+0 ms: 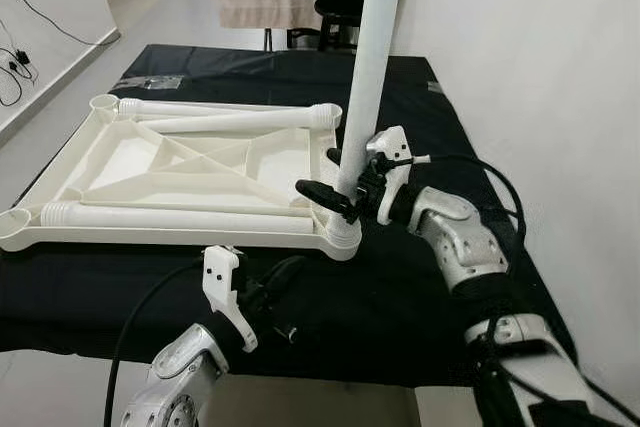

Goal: Building children table

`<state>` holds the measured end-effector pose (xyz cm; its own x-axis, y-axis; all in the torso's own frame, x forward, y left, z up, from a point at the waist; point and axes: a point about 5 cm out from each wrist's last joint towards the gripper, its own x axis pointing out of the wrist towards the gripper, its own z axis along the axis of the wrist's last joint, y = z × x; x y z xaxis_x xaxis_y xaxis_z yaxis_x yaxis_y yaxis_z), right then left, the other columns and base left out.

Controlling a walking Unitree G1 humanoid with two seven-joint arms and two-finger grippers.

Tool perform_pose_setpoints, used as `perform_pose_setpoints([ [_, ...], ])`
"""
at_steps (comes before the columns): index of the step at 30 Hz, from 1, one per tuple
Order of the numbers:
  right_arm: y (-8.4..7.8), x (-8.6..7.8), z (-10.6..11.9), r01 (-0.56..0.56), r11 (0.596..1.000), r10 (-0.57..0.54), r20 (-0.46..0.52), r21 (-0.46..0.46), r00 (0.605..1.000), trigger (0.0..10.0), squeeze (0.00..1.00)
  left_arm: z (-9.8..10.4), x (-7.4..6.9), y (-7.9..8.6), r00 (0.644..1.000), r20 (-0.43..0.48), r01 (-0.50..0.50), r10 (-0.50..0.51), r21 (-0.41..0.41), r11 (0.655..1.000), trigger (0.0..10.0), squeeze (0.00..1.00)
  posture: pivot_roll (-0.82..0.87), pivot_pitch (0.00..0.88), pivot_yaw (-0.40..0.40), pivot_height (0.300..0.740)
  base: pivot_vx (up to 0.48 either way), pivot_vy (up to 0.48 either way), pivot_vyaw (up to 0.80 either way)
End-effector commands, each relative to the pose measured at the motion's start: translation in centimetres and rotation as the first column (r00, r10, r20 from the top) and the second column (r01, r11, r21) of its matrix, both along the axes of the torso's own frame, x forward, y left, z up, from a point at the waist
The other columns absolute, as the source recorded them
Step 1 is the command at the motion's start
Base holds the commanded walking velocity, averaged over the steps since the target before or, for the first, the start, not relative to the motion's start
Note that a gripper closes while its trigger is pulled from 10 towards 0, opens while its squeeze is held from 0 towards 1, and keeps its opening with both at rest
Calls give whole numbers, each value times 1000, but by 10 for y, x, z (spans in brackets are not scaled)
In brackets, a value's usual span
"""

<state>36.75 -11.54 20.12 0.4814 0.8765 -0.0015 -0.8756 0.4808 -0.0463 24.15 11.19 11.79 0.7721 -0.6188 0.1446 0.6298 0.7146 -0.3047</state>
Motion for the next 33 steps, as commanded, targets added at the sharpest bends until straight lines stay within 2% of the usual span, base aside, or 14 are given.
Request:
perform_pose_setpoints([
  [1, 6, 0, 1, -71, 997, 71, -2, 11, 997, 0, 0, -5, -1, -3, 1000, -21, -2, 2, -7, 1000, 10000, 0, 74, 29, -85, 740, 0, 0, 0],
  [11, -8, 1, -8, -53, 998, 54, -22, 22, 998, 0, 0, -5, -2, -3, 1000, -20, -4, 4, -8, 1000, 10000, 0, 72, 36, -86, 740, 0, 0, 0],
  [15, -13, 1, -19, 91, 996, -92, -39, -7, 995, 0, 0, -5, -2, -3, 1000, -20, -3, 3, -9, 1000, 10000, 0, 69, 39, -89, 740, 0, 0, 0],
  [16, -13, 0, -33, 265, 962, -269, -70, -62, 961, 0, 0, -5, -3, -3, 1000, -20, -3, 3, -9, 1000, 10000, 0, 69, 43, -98, 740, 0, 0, 0],
  [17, -16, -1, -49, 485, 868, -494, -87, -108, 865, 0, 0, -4, -3, -2, 1000, -19, -3, 3, -9, 1000, 10000, 0, 66, 47, -97, 740, 0, 0, 0],
  [18, -16, -1, -49, 485, 868, -494, -87, -108, 865, 0, 0, -4, -3, -2, 1000, -19, -3, 3, -9, 1000, 10000, 0, 66, 47, -97, 740, 0, 0, 0],
  [19, -7, -15, -63, 585, 804, -595, -125, -108, 794, 0, 0, -4, -3, -1, 1000, -19, -4, 4, -9, 1000, 10000, 0, 72, 53, -93, 740, 0, 0, 0],
  [21, -7, -15, -63, 585, 804, -595, -125, -108, 794, 0, 0, -4, -3, -1, 1000, -19, -4, 4, -9, 1000, 10000, 0, 72, 53, -93, 740, 0, 0, 0],
  [22, 2, -27, -71, 642, 761, -648, -152, -94, 746, 0, 0, -4, -3, -1, 1000, -18, -6, 6, -8, 1000, 10000, 0, 61, 47, -83, 740, 0, 0, 0],
  [26, 8, -33, -72, 663, 746, -664, -169, -71, 729, 0, 0, -4, -3, 0, 1000, -19, -6, 6, -7, 1000, 10000, 0, 59, 46, -80, 740, 0, 0, 0],
  [30, 16, -20, -62, 635, 771, -634, -142, -41, 760, 157, 0, -5, -3, -1, 1000, -26, 4, -4, -10, 1000, 10000, 0, 62, 43, -84, 740, 0, 0, 0],
  [31, 17, -16, -57, 631, 775, -629, -127, -34, 767, 10000, 0, -5, -3, -1, 1000, -26, 3, -4, -10, 1000, 10000, 0, 64, 42, -83, 740, 0, 0, 0],
  [32, 17, -16, -57, 631, 775, -629, -127, -34, 767, 10000, 0, -5, -3, -1, 1000, -26, 3, -4, -10, 1000, 10000, 0, 64, 42, -83, 740, 0, 0, 0],
  [33, 20, -13, -50, 586, 810, -583, -121, -10, 803, 10000, 1000, -5, -3, -1, 1000, -25, 1, -1, -9, 1000, 10000, 0, 68, 41, -84, 740, 0, 0, 0],
])
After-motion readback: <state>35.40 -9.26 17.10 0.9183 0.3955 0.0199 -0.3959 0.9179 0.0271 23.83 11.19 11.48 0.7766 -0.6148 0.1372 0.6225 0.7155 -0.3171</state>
